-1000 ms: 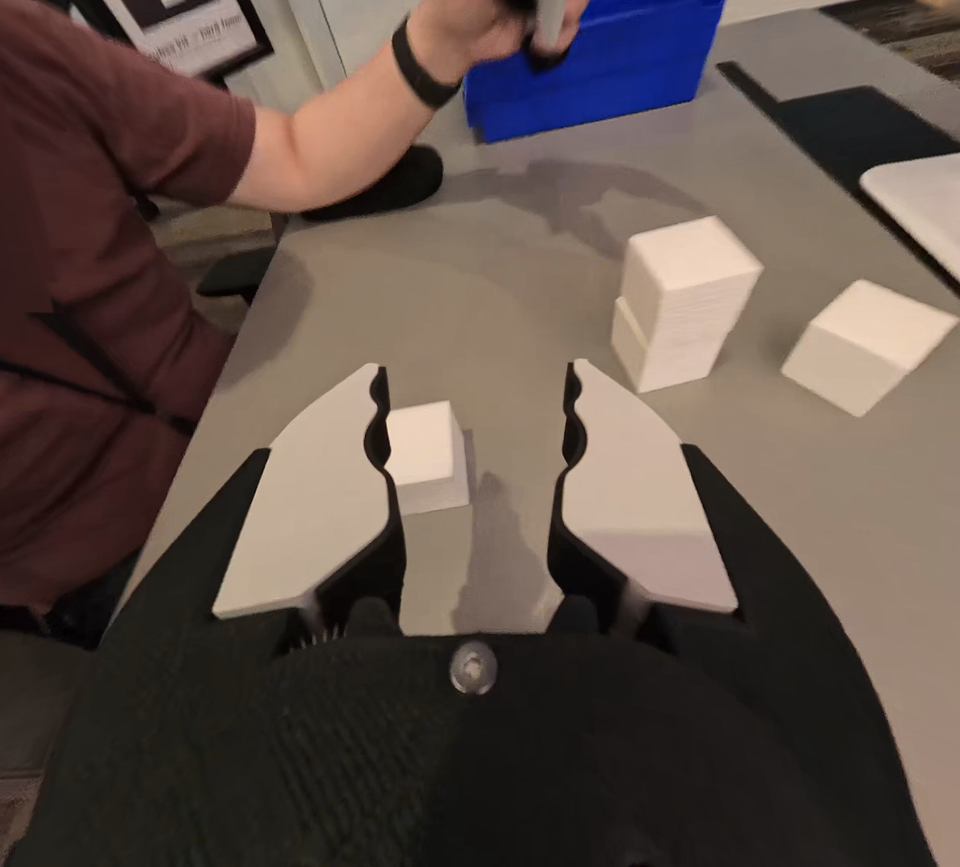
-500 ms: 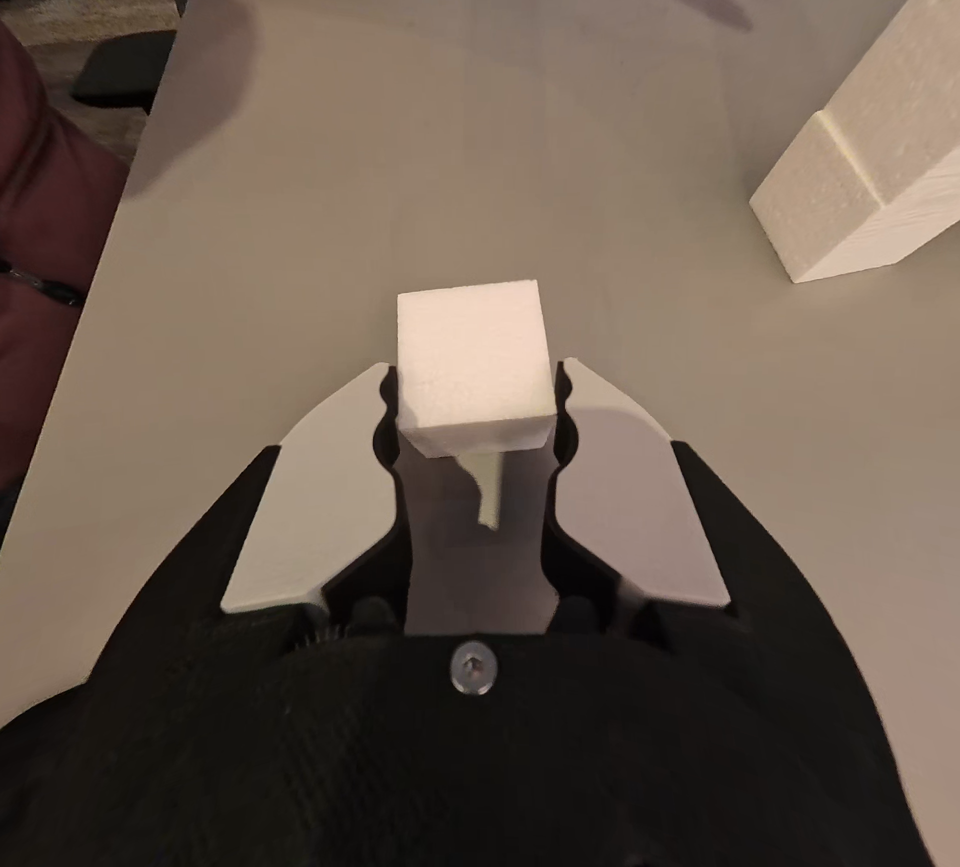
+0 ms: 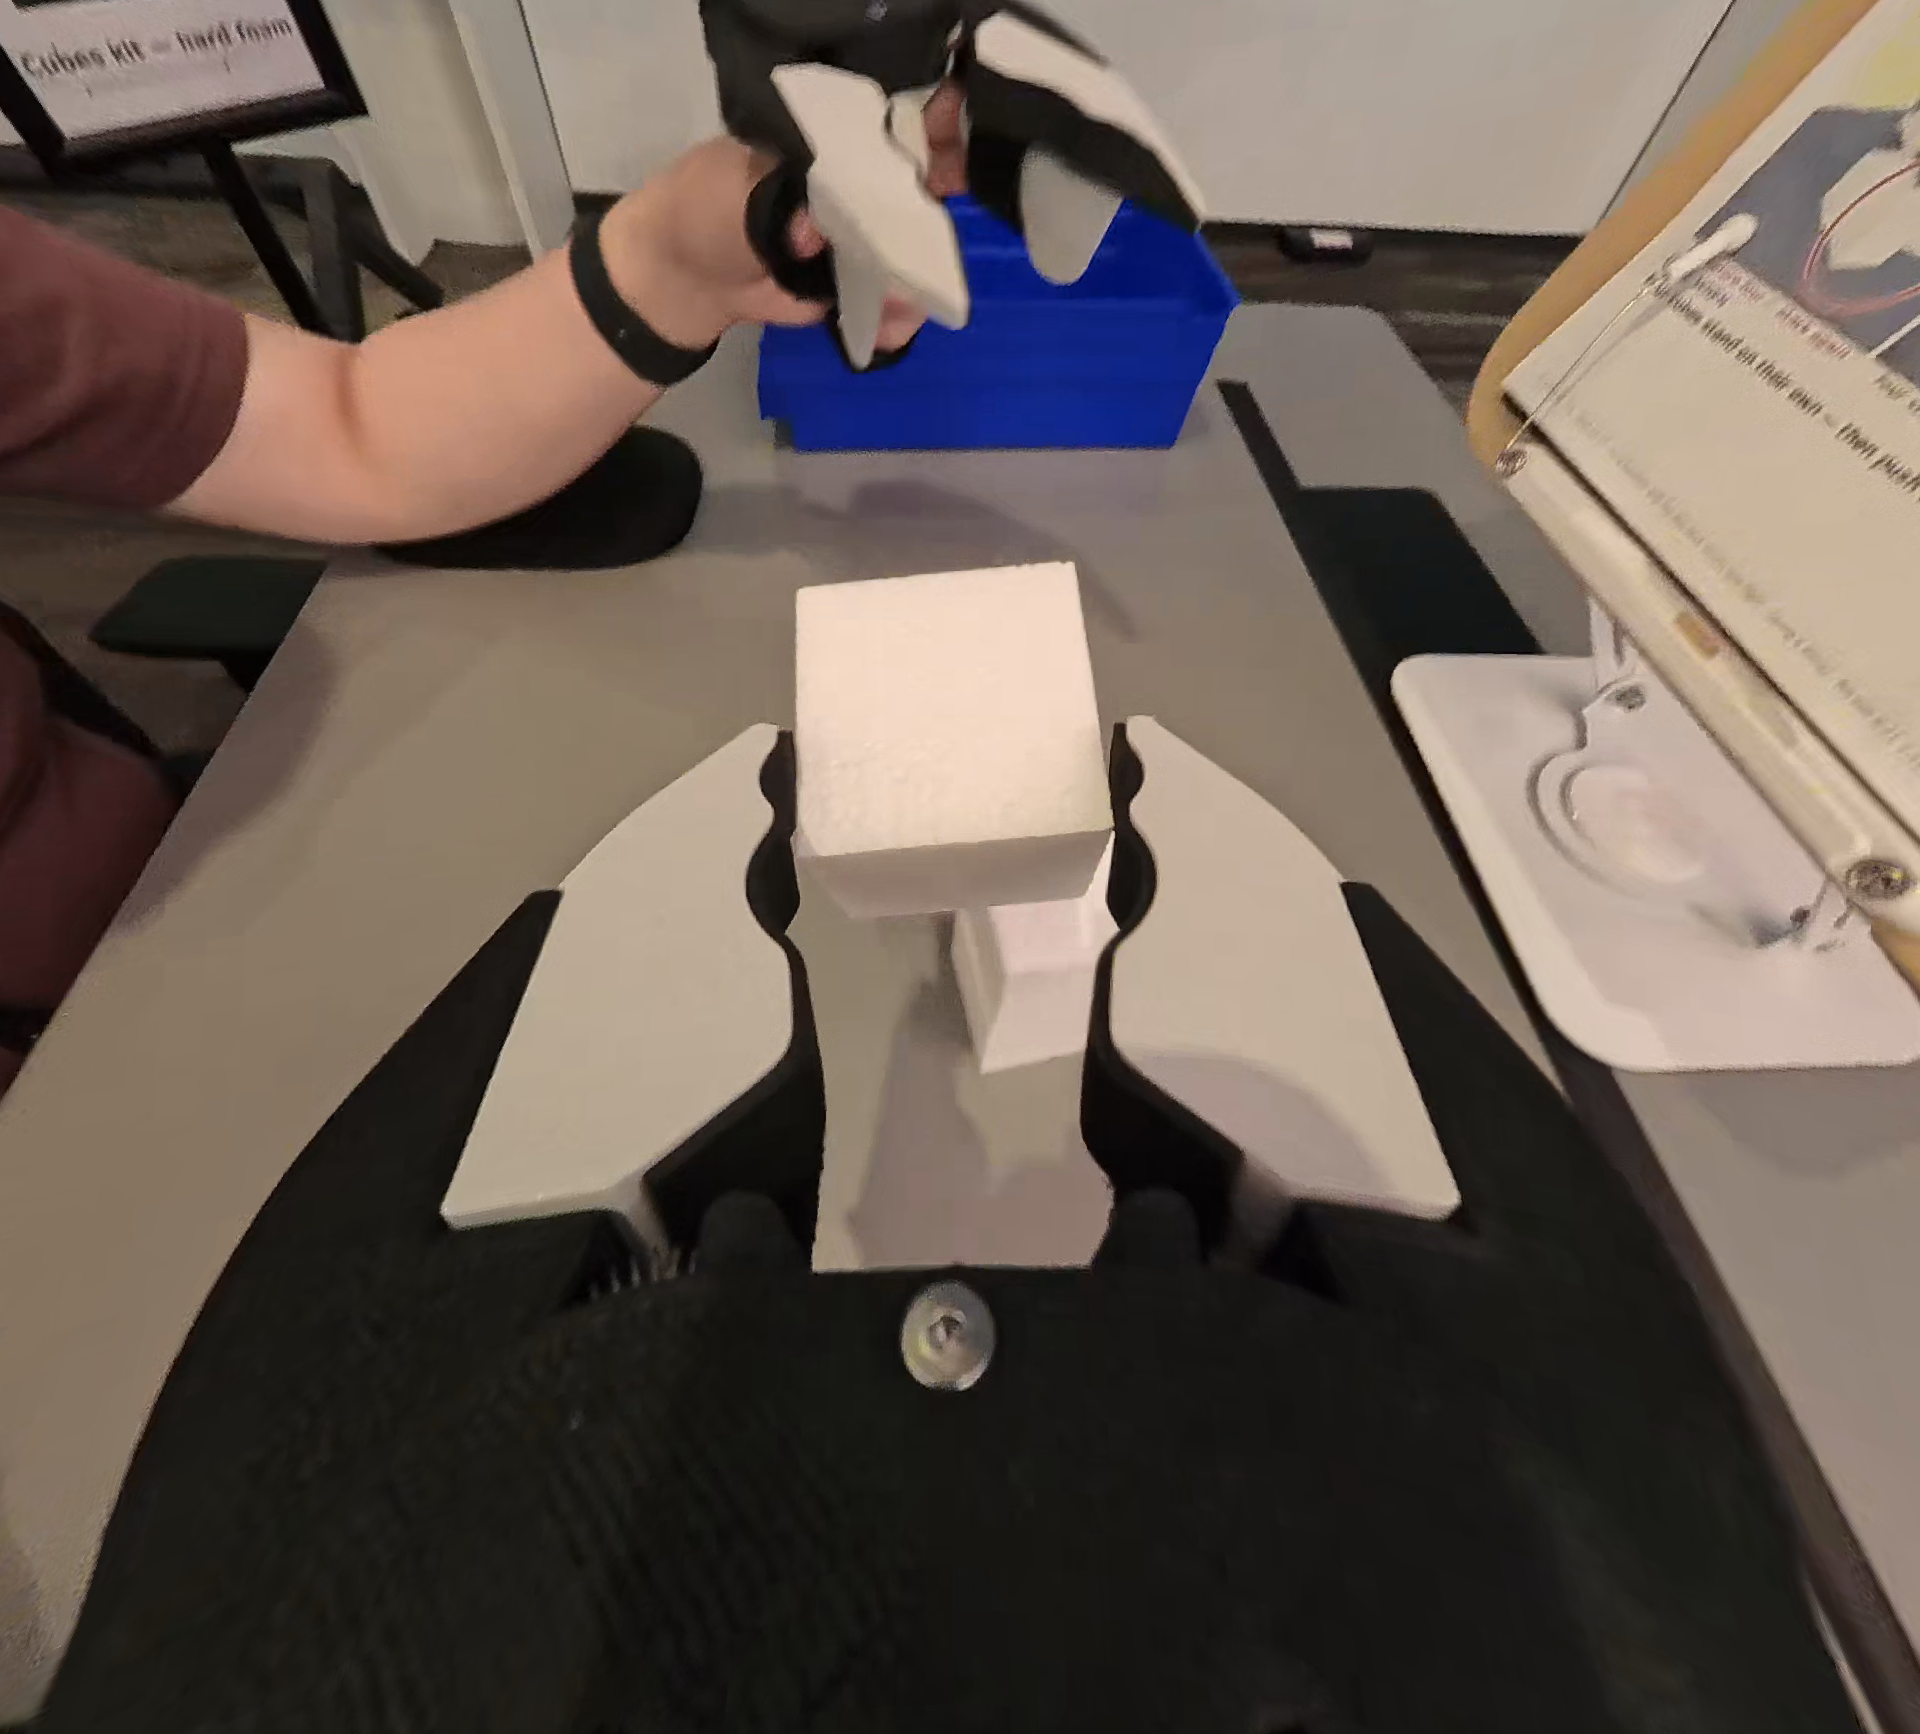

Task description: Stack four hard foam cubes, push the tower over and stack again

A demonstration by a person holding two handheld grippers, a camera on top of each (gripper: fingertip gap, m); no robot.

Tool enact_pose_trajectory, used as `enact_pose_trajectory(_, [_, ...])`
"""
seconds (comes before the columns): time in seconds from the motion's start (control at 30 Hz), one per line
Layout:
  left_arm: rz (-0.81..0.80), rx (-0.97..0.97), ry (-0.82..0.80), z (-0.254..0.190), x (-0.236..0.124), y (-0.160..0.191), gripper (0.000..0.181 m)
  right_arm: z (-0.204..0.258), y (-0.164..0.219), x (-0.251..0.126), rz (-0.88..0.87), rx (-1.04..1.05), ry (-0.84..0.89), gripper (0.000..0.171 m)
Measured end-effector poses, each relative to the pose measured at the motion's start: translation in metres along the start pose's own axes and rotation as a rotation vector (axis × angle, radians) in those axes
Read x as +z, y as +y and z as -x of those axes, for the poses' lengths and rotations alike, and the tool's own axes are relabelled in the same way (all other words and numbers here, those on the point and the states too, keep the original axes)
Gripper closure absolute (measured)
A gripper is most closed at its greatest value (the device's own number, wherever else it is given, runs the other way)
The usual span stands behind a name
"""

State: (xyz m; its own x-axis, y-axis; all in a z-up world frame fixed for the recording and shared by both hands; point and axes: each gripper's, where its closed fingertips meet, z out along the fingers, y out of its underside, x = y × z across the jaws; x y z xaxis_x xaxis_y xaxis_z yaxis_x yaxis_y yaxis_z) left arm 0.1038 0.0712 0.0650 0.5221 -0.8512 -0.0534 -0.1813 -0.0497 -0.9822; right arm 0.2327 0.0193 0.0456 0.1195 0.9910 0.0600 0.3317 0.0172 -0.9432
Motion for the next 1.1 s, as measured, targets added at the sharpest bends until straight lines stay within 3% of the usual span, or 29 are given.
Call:
enact_pose_trajectory(0.33, [0.024, -0.023, 0.004, 0.007, 0.002, 0.008, 0.099, -0.035, 0.045, 0.035, 0.133, 0.046, -0.109, 0.113])
enact_pose_trajectory(1.1, [0.041, -0.025, 0.001, 0.009, 0.003, 0.011, 0.101, -0.032, 0.065, 0.051, 0.243, 0.045, -0.129, 0.113])
